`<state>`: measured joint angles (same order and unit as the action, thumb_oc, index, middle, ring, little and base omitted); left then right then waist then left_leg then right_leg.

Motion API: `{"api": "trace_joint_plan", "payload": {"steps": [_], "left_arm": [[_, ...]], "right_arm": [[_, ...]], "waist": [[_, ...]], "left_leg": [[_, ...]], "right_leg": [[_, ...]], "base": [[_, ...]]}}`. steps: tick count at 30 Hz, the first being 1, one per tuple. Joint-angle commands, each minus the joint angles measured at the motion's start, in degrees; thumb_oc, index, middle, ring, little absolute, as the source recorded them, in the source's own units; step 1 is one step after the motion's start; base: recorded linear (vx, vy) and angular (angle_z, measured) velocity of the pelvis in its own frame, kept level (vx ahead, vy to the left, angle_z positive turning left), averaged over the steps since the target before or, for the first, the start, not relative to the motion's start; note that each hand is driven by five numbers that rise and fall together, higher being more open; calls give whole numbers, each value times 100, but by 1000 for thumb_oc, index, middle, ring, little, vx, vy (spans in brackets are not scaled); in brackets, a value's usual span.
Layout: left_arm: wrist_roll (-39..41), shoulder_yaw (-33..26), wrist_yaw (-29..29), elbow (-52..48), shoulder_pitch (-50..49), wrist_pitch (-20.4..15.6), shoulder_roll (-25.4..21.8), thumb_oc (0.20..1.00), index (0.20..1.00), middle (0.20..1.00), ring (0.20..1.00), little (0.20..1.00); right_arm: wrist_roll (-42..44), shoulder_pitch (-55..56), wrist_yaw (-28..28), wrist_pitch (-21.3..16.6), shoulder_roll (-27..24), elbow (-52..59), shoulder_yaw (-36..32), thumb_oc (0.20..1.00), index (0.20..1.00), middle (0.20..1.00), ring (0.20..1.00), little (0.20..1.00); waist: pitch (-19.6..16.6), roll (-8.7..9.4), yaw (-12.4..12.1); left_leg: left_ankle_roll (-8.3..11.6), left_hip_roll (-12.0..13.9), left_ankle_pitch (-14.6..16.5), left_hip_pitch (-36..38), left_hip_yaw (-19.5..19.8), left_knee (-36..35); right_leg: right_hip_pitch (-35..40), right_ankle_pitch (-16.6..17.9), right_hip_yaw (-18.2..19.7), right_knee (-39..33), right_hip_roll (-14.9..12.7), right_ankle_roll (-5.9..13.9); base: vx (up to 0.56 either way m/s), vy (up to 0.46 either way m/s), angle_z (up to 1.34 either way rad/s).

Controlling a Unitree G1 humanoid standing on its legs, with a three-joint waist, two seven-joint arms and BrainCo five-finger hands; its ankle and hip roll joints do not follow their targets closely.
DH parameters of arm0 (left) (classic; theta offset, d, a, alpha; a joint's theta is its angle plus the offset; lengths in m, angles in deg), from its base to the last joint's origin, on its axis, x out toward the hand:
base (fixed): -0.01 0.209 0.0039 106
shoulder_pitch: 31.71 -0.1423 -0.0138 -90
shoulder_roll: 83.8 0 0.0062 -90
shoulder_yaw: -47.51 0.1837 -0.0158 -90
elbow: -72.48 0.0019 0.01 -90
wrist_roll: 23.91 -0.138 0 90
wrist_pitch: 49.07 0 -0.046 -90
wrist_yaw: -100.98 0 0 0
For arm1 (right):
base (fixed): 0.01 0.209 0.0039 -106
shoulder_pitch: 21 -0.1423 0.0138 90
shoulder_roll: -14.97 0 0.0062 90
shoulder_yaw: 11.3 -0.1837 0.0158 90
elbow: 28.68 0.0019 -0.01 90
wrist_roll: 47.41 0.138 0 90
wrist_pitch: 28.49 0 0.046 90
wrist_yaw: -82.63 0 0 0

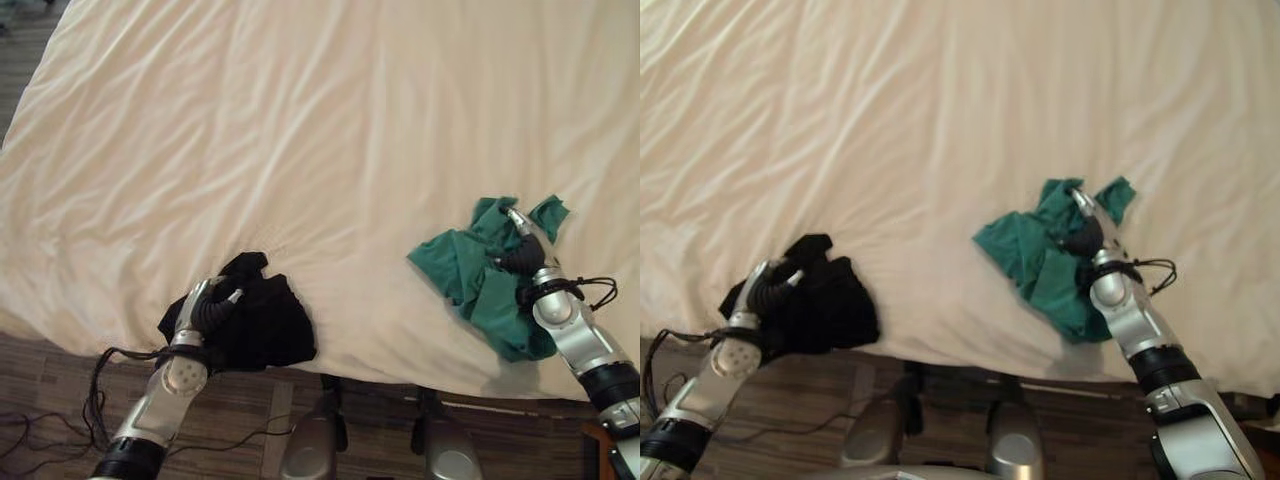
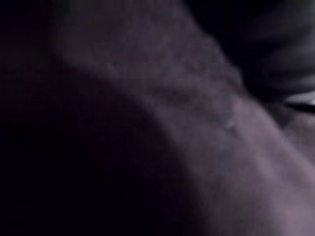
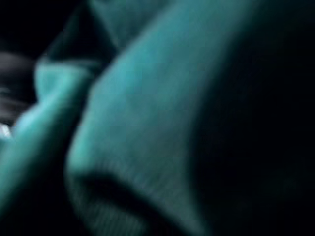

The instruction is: Tidy up the quilt and then pick up the clothes from the bed and put them into the laundry hamper.

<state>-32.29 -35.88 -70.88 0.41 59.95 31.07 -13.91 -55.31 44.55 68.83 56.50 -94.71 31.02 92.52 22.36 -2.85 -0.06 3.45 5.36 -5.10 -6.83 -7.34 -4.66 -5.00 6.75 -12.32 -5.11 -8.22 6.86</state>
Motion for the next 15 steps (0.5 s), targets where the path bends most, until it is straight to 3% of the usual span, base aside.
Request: {"api": "trace_joint_plan", "payload": {"steps": [1,2,8,10,12,13,15], "left_arm": [[275,-45,24,161,163,-6,-319,200,200,200,200,200],[302,-31,7,118,175,-22,-305,200,200,200,200,200],[422,-266,-121,-183,15,-6,-162,200,200,200,200,200],[470,-526,-145,-193,-177,52,-36,200,200,200,200,200],[572,-736,-169,-227,-376,93,79,200,200,200,200,200],[903,-993,-245,-416,-719,64,264,200,200,200,200,200],[1154,-1077,-282,-503,-850,3,390,200,200,200,200,200]], "right_arm": [[450,110,552,259,280,-1012,457,1000,1000,1000,1000,1000],[440,158,581,313,376,-1250,458,200,200,200,200,200],[906,1113,980,196,784,-1029,189,200,200,200,200,200],[1817,2027,1257,-8,1141,-120,-323,200,200,200,200,200],[2409,2583,1404,-124,1413,421,-706,200,200,200,200,200],[3156,3258,1596,-210,1728,1088,-1195,200,200,200,200,200],[3453,3532,1736,-247,1853,1355,-1312,200,200,200,200,200]], "waist": [[-195,200,-91],[-207,213,-94],[-398,443,-19],[-512,619,137],[-607,691,242],[-689,730,368],[-726,724,416]], "left_leg": [[189,24,232,65,-399,-34],[190,20,242,85,-378,-34],[168,45,332,212,-419,-34],[144,79,433,387,-555,-34],[116,93,491,501,-651,-34],[87,109,546,645,-728,-34],[79,107,560,703,-748,-34]], "right_leg": [[104,-809,108,318,-51,76],[158,-812,77,285,-52,76],[339,-773,108,121,-21,110],[406,-747,241,134,14,155],[438,-749,321,174,30,178],[466,-785,382,322,33,198],[479,-813,395,399,28,208]], "base": [[-3,2,22],[-12,17,22],[8,40,9],[40,105,-4],[52,123,-40],[31,104,-55],[18,89,-34]]}}
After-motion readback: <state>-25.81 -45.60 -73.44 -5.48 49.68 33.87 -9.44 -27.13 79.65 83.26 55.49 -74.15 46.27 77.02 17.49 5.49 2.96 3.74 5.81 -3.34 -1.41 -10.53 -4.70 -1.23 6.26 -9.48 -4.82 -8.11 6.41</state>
